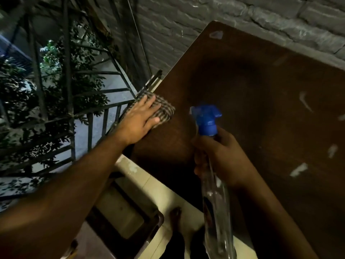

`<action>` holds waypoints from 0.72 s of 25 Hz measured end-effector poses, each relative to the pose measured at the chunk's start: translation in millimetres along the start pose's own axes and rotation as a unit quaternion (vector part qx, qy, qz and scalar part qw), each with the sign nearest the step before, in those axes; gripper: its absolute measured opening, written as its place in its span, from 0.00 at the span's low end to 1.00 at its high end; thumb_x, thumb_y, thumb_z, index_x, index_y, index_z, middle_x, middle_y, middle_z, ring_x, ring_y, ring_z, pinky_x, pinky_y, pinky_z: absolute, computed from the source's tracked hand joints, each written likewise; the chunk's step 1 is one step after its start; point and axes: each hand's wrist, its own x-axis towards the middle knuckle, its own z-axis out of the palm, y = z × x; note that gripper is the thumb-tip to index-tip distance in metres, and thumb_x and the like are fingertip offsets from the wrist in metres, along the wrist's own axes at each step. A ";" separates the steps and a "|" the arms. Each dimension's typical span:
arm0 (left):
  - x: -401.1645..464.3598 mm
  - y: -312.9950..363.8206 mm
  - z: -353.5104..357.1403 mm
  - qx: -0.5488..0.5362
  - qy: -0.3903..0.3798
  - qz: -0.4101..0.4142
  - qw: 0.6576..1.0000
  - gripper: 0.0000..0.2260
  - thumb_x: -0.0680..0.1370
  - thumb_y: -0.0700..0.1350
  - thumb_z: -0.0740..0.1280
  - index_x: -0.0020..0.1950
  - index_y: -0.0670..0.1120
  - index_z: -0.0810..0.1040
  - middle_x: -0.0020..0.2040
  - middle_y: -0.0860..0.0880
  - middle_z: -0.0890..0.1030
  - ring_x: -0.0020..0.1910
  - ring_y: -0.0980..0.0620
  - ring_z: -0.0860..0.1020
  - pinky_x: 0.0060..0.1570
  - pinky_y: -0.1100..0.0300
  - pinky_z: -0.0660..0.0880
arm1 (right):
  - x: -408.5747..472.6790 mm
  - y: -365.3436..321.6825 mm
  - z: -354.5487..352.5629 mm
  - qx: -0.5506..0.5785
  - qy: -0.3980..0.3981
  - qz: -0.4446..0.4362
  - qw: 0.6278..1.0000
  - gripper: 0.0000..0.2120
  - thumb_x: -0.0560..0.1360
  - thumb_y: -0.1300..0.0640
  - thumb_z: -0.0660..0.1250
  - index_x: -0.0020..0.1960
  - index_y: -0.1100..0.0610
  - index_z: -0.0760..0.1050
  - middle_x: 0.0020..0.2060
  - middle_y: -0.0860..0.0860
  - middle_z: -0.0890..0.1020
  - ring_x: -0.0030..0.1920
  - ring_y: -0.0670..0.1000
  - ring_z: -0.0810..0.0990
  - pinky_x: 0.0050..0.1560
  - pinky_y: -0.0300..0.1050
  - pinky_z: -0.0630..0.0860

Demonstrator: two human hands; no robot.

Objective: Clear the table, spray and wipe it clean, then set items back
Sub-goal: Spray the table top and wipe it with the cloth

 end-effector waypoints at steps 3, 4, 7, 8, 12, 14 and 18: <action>-11.2 33.4 15.9 0.009 -0.006 0.000 1.000 0.26 0.79 0.59 0.51 0.76 0.52 0.60 0.79 0.51 0.52 0.78 0.49 0.45 0.76 0.43 0.47 | -0.1 1.5 3.6 0.000 -0.008 0.003 1.000 0.06 0.76 0.63 0.65 0.52 0.58 0.73 0.31 0.57 0.76 0.27 0.54 0.75 0.28 0.47 0.76; -37.6 48.7 26.3 0.014 -0.029 0.058 0.998 0.25 0.80 0.60 0.51 0.76 0.53 0.59 0.79 0.53 0.51 0.78 0.51 0.44 0.76 0.47 0.43 | -0.2 3.0 5.2 -0.002 -0.014 0.003 1.000 0.05 0.76 0.63 0.65 0.51 0.57 0.73 0.30 0.55 0.77 0.26 0.54 0.75 0.28 0.46 0.75; -105.9 41.2 35.6 0.017 -0.045 0.144 0.988 0.26 0.79 0.64 0.47 0.76 0.56 0.57 0.78 0.56 0.50 0.78 0.56 0.43 0.75 0.53 0.43 | -4.8 6.9 3.1 -0.016 -0.020 0.015 1.000 0.04 0.76 0.62 0.66 0.50 0.57 0.73 0.28 0.54 0.77 0.26 0.54 0.76 0.26 0.45 0.75; -99.9 25.7 30.3 0.013 -0.028 0.100 0.995 0.27 0.78 0.66 0.46 0.76 0.57 0.56 0.78 0.57 0.50 0.78 0.56 0.43 0.76 0.50 0.45 | -7.4 7.3 1.9 -0.019 -0.022 0.016 0.999 0.04 0.76 0.62 0.66 0.50 0.57 0.73 0.29 0.55 0.76 0.27 0.54 0.75 0.26 0.44 0.75; -32.3 0.8 -0.6 -0.030 0.023 -0.107 0.994 0.28 0.78 0.60 0.52 0.76 0.51 0.60 0.79 0.50 0.53 0.78 0.47 0.46 0.74 0.40 0.50 | -19.6 1.8 -3.9 -0.033 -0.033 0.004 0.999 0.04 0.76 0.62 0.65 0.51 0.58 0.73 0.31 0.57 0.75 0.28 0.55 0.75 0.28 0.45 0.77; -44.8 30.7 10.6 -0.023 0.022 -0.079 0.996 0.26 0.80 0.58 0.52 0.76 0.51 0.61 0.79 0.51 0.52 0.78 0.48 0.45 0.75 0.43 0.47 | -25.4 -0.3 -6.6 -0.034 -0.045 0.005 0.998 0.03 0.77 0.61 0.64 0.50 0.56 0.73 0.31 0.57 0.76 0.28 0.55 0.76 0.29 0.46 0.77; -135.2 56.6 36.3 -0.015 -0.003 0.026 1.000 0.26 0.79 0.64 0.48 0.76 0.56 0.58 0.78 0.58 0.50 0.77 0.58 0.42 0.76 0.54 0.41 | -34.3 3.0 -14.3 -0.002 -0.071 0.014 0.997 0.04 0.77 0.61 0.65 0.51 0.58 0.73 0.30 0.55 0.75 0.29 0.54 0.74 0.33 0.50 0.74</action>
